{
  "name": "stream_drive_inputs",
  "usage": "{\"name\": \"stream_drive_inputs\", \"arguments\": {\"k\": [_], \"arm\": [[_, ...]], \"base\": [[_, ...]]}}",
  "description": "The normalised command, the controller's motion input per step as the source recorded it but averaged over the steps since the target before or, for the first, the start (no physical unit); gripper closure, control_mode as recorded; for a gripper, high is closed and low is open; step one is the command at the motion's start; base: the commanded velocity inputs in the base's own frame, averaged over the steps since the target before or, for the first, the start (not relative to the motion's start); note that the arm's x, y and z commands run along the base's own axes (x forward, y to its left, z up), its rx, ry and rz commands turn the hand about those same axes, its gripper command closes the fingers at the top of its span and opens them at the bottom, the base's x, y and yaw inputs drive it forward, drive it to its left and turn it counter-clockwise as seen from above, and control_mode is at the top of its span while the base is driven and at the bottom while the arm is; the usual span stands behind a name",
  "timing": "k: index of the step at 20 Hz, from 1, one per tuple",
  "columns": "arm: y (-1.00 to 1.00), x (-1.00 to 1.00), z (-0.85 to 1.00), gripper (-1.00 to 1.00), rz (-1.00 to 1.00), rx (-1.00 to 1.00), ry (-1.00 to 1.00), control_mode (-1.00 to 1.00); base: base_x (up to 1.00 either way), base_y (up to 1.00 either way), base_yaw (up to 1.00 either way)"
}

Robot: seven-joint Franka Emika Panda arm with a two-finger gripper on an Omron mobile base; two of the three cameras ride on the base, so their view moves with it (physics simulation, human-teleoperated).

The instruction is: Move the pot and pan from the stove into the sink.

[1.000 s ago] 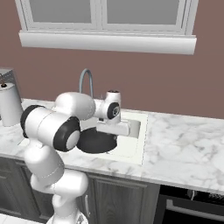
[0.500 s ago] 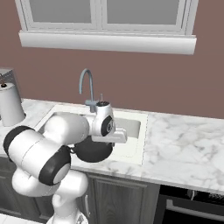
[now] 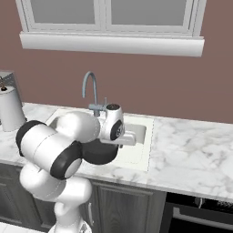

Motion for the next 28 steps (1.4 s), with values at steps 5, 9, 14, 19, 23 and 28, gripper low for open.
{"name": "stream_drive_inputs", "arguments": {"k": [5, 9, 14, 19, 23, 28], "arm": [[-0.21, 0.79, 0.22, 1.0, 0.0, 0.1, 0.03, -1.0], [-0.1, 0.77, 0.04, 1.0, -0.02, 0.02, 0.0, -1.0], [0.0, 0.45, -0.35, 1.0, 0.0, -0.04, -0.04, -1.0], [0.0, 0.16, -0.83, 1.0, 0.03, -0.1, -0.09, -1.0], [0.0, 0.23, -0.71, 1.0, 0.04, -0.09, -0.1, -1.0], [0.0, 0.3, -0.2, -1.0, 0.0, -0.03, -0.05, -1.0]], "base": [[0.0, 0.0, 0.0], [0.0, 0.0, 0.0], [0.0, 0.0, 0.0], [0.0, 0.0, 0.0], [0.0, 0.0, 0.0], [0.0, 0.0, 0.0]]}}
